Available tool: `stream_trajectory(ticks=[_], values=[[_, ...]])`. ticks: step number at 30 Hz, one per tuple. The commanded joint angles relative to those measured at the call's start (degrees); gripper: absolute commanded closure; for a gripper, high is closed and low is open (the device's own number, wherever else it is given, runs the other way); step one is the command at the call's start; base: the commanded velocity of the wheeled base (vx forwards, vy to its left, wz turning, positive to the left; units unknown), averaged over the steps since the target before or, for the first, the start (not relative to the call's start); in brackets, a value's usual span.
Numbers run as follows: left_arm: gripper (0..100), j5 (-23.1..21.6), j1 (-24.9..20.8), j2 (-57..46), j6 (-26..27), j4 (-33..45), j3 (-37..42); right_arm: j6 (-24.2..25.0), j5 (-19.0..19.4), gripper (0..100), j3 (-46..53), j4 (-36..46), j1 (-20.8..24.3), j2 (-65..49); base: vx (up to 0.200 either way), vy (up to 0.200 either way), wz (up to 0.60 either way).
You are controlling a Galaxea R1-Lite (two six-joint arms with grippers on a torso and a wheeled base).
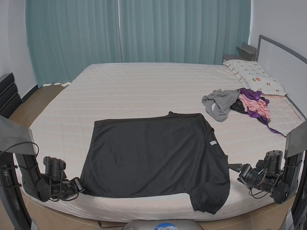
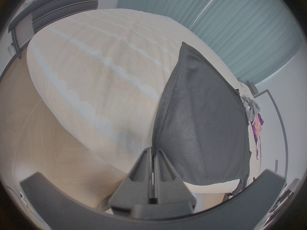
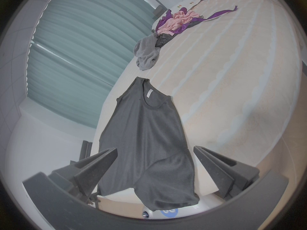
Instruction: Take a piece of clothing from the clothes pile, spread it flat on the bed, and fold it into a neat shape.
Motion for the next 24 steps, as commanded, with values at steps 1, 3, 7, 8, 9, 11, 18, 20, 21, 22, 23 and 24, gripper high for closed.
stream_trajectory(ticks=[1,3,7,8,9,11,18,20,21,22,23,24], values=[[100,0.07,1.14,-1.89,0.26,0.05,0.94,-2.32,0.08,0,1.42,-0.26,0.12,2.66,0.0,0.0,0.0],[100,0.07,2.11,-2.51,1.84,0.22,1.38,-2.76,0.08,0,1.42,-0.35,0.12,4.24,0.0,0.0,0.0],[100,0.07,2.9,-3.03,3.42,0.22,2.17,-2.85,0.08,0,0.8,-0.96,0.3,6.7,0.0,0.0,0.0],[100,0.07,2.9,-3.12,3.42,0.13,2.17,-2.85,0.08,0,0.54,-1.05,0.21,7.06,0.0,0.0,0.0],[100,0.07,2.9,-3.12,3.42,0.13,2.17,-2.94,0.08,0,0.54,-1.05,0.21,7.14,0.0,0.0,0.0],[100,0.07,2.9,-3.21,3.42,-0.13,2.17,-2.94,0.17,0,-0.78,-1.05,0.21,7.76,0.0,0.0,0.0],[100,-0.01,2.9,-4.09,3.25,-0.31,2.17,-2.94,0.17,0,-5.53,-0.96,0.21,10.75,0.0,0.0,0.0],[100,-0.01,2.9,-4.09,3.16,-0.39,2.08,-3.2,0.17,0,-7.02,-0.79,0.21,11.71,0.0,0.0,0.0],[100,-0.01,2.9,-4.09,3.16,-0.39,2.08,-3.2,0.17,0,-7.02,-0.79,0.21,11.71,0.0,0.0,0.0],[100,-0.01,2.9,-4.09,3.16,-0.39,2.08,-3.9,0.17,100,-8.08,-0.7,0.12,12.33,0.0,0.0,0.0],[100,-0.01,2.9,-4.09,3.16,-0.39,2.08,-3.9,0.08,100,-8.08,-0.7,0.12,12.42,0.0,0.0,0.0],[100,-0.01,2.9,-4.09,3.07,-0.39,2.08,-4.7,0.08,100,-8.78,-0.61,-0.05,12.86,0.0,0.0,0.0]])
